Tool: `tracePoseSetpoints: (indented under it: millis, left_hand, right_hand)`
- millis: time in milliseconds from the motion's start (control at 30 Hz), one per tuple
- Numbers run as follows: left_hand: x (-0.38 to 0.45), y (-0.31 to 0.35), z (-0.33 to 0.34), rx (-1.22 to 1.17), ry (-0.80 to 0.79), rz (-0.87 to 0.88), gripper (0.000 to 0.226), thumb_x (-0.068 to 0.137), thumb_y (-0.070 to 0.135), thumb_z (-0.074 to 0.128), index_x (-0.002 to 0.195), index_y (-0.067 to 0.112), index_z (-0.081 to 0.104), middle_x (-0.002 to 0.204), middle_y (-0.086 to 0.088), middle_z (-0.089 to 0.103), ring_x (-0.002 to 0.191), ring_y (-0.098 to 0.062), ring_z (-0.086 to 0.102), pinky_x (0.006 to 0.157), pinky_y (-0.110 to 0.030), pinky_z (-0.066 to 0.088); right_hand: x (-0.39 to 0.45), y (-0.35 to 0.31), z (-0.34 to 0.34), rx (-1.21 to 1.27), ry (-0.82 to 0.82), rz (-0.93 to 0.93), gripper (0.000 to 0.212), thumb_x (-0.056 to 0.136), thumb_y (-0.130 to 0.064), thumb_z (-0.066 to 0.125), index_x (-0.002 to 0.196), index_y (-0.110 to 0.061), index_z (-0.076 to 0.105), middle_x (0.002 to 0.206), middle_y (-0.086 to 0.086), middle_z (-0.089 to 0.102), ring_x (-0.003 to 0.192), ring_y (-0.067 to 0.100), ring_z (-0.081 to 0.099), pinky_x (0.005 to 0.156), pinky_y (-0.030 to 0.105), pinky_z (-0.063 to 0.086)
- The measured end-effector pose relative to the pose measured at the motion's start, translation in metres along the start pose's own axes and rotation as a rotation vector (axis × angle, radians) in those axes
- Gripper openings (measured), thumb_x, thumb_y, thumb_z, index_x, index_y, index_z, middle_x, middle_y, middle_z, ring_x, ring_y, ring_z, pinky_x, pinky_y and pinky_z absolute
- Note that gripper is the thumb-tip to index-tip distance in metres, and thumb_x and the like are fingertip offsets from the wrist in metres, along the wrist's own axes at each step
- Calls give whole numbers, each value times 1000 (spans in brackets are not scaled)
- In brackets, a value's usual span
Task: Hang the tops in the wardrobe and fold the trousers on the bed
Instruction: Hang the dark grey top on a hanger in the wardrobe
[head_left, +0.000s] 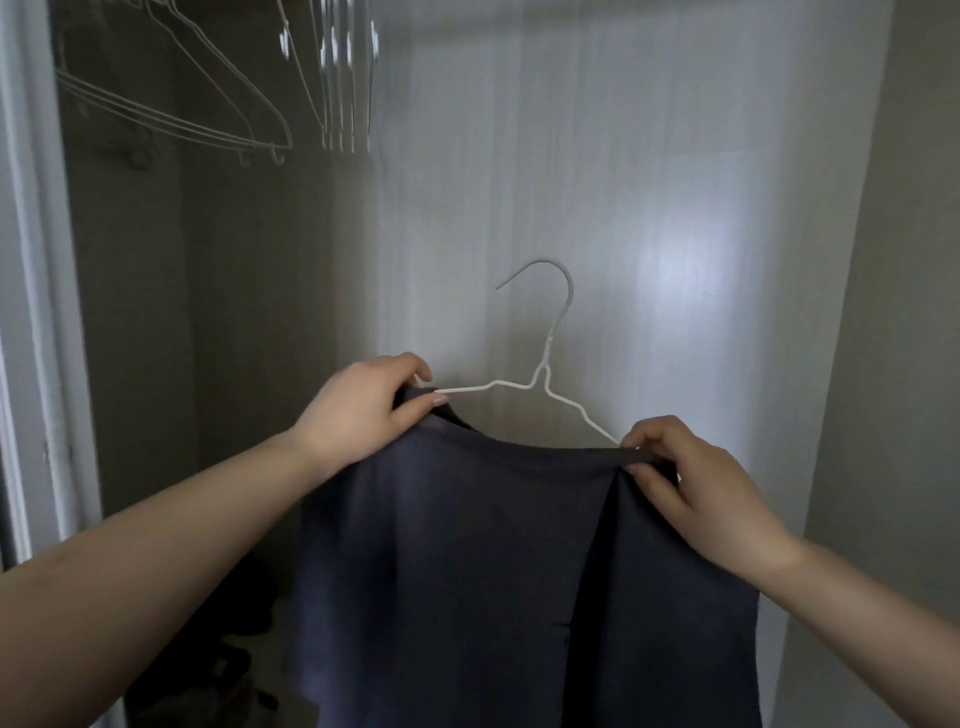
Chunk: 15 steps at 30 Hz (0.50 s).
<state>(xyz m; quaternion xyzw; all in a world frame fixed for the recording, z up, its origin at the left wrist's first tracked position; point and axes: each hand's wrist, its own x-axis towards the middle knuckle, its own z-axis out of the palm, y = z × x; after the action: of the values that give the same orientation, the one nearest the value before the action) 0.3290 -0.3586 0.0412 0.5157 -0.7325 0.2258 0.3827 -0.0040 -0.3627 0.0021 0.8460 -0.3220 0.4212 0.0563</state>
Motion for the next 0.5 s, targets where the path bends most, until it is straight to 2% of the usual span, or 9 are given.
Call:
tracePoseSetpoints:
  millis: [100,167,233,300,367,433,500]
  left_hand:
    - [-5,-7,2,78,-32,-37,34,85,61,49,80,30,59,74,14,58,73,-12,57,58,-27,38]
    - [-3,-8,3,79,-96,-197,43,78,73,45,79,32,58,73,13,60,72,-11,58,58,-27,40]
    - [2,-9,4,120,-148,-302,54,72,82,41,83,33,58,80,12,63,78,-14,60,64,-30,46]
    - [6,-8,6,176,-160,-314,61,70,87,34,87,33,60,87,9,63,84,-17,60,67,-31,48]
    - [12,-5,6,192,-137,-296,67,68,89,28,85,33,60,85,10,62,82,-17,59,63,-30,45]
    - [21,3,6,200,-109,-279,77,62,92,18,74,29,59,77,10,58,73,-15,54,55,-27,37]
    - [35,11,5,188,-70,-287,83,59,93,13,66,23,57,71,8,55,67,-16,52,51,-26,31]
  right_hand:
    - [1,2,-6,-9,4,-8,49,83,-10,66,92,-50,39,73,-14,62,80,-2,51,69,6,35]
    - [3,3,-9,-10,12,-4,51,79,-7,69,94,-48,41,73,-12,61,87,1,49,76,5,33]
    - [5,4,-13,12,-4,25,52,78,-4,69,95,-45,43,77,-11,62,87,0,51,75,5,34]
    - [4,3,-18,67,-38,73,49,78,-4,68,97,-43,44,78,-10,61,80,2,54,70,9,39]
    - [1,0,-23,95,-33,104,48,78,-3,68,98,-41,46,78,-10,58,77,4,54,68,12,41]
    - [-1,-4,-31,91,6,113,49,77,-3,69,98,-41,48,83,-13,57,83,4,54,67,9,39]
    - [1,-9,-44,78,51,125,51,76,-2,70,102,-41,49,98,-14,58,89,-1,55,68,3,38]
